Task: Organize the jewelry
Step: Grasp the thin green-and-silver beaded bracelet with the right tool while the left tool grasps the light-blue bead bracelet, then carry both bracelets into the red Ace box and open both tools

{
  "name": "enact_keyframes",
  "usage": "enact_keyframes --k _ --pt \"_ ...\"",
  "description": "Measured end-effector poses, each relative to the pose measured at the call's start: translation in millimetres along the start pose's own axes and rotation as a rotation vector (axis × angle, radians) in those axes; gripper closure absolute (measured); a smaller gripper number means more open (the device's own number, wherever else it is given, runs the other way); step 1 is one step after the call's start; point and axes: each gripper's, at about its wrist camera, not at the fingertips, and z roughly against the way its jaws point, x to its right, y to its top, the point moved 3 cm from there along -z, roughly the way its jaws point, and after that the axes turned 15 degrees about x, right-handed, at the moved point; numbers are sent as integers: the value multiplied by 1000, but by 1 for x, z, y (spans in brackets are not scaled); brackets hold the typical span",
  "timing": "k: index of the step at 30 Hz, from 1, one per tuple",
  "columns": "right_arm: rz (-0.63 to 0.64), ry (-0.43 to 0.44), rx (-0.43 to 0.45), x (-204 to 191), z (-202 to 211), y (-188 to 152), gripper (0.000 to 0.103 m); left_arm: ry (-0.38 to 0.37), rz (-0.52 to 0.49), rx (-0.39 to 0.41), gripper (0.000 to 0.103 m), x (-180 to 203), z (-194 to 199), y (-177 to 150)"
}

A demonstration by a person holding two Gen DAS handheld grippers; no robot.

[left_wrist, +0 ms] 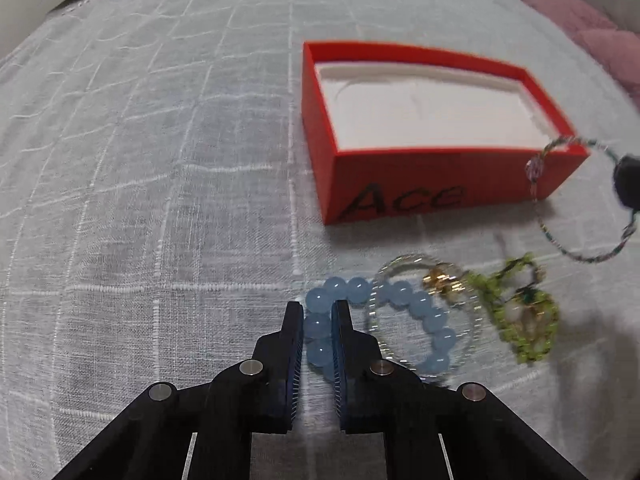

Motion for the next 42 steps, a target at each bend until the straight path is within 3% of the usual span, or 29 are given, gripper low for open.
enact_keyframes --k 10,14,23,32,42 --pt "-3 13 60 -2 23 7 100 -164 32 196 94 15 68 33" --pt "-31 39 88 1 30 13 100 -189 28 266 94 10 77 55" --pt "-82 66 110 8 28 20 101 -246 91 253 94 2 71 60" --pt "-148 84 146 23 27 30 101 -275 115 264 94 17 68 94" --pt "-247 92 147 53 13 36 100 -293 138 244 94 32 30 120"
